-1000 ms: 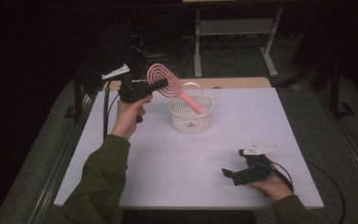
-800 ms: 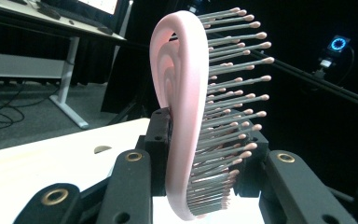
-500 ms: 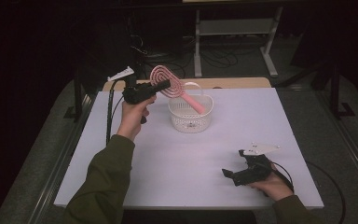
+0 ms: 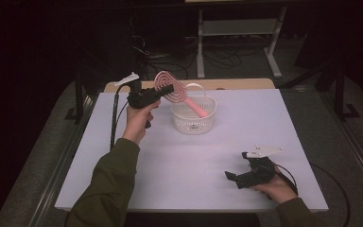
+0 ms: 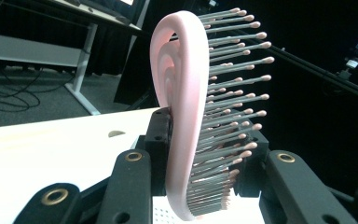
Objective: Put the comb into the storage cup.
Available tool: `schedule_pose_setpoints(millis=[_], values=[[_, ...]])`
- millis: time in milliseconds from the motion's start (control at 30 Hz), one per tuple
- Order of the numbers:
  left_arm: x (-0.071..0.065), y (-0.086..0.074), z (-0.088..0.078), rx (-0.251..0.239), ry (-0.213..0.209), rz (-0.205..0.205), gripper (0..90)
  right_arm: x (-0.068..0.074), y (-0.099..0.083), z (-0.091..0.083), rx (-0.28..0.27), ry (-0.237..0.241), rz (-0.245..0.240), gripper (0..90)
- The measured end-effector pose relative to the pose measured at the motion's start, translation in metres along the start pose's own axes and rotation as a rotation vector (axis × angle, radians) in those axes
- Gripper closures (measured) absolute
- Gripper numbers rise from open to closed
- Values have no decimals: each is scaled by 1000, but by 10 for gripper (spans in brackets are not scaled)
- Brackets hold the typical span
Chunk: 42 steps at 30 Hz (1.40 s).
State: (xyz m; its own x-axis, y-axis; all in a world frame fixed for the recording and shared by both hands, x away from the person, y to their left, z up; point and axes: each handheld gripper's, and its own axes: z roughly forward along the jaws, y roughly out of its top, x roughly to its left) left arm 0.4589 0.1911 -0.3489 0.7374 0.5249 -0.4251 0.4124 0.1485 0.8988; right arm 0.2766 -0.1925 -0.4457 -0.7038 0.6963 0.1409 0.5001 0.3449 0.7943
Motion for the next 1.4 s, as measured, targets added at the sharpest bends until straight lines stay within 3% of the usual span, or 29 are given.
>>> schedule_pose_setpoints(millis=[1000,1400], values=[[5,-33,27,59,33,-30,654,2,1,-1,-5,9,-4,0],[4,-38,31,77,46,-10,653,2,1,-2,-6,10,-2,0]])
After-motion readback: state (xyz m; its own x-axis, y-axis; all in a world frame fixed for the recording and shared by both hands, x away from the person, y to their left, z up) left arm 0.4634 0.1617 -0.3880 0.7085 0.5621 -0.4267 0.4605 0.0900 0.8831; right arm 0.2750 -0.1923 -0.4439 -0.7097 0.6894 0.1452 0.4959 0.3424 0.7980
